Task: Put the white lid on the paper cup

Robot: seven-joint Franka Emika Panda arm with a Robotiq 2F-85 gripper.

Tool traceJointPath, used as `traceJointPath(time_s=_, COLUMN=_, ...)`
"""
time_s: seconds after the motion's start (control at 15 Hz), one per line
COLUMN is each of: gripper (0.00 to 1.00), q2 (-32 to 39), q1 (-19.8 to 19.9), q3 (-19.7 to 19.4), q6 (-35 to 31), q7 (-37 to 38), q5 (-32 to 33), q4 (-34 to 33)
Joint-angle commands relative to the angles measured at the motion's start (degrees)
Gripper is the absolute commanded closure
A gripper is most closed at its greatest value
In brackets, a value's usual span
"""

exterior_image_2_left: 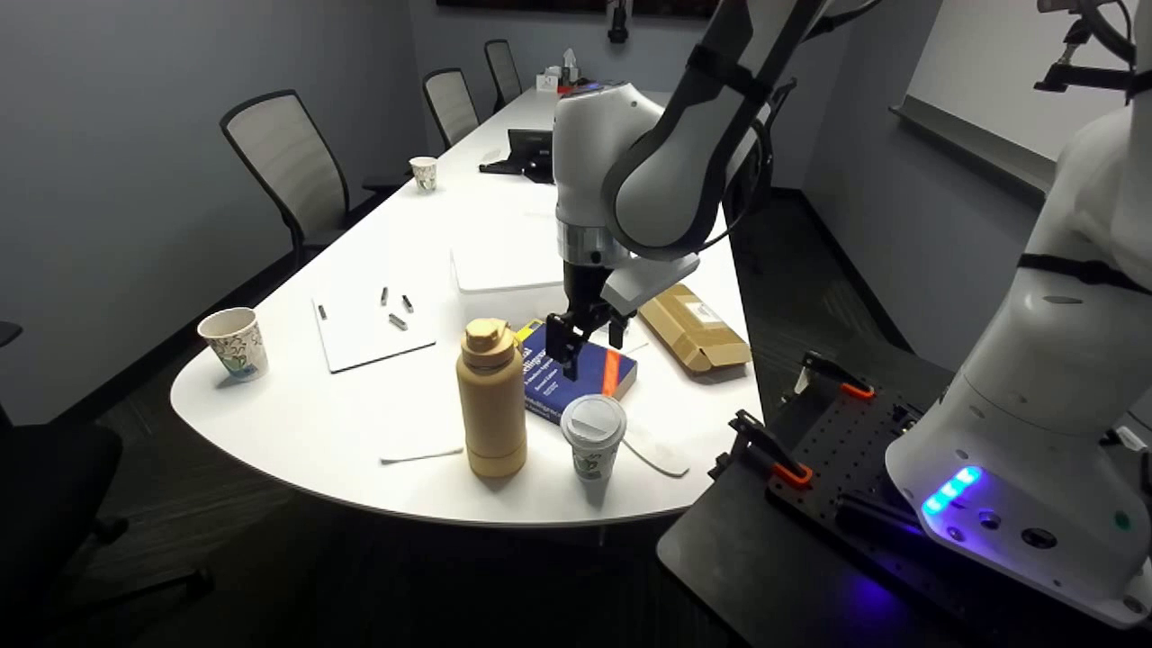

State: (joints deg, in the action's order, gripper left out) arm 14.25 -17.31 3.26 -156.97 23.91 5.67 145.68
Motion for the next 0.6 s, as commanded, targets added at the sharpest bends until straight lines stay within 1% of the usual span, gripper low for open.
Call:
traceJointPath(time_s=0.0, gripper=0.0, q2=-2.34, q1=1.44, q3=1.41, q6=0.22, q7=-1.46, q5=-2.05, q4=1.75)
traceJointPath(time_s=0.53, gripper=0.0, q2=-2.22, q1=1.42, q3=1.39, q6=0.41, q7=-0.77, q5=-1.55, q4=1.69)
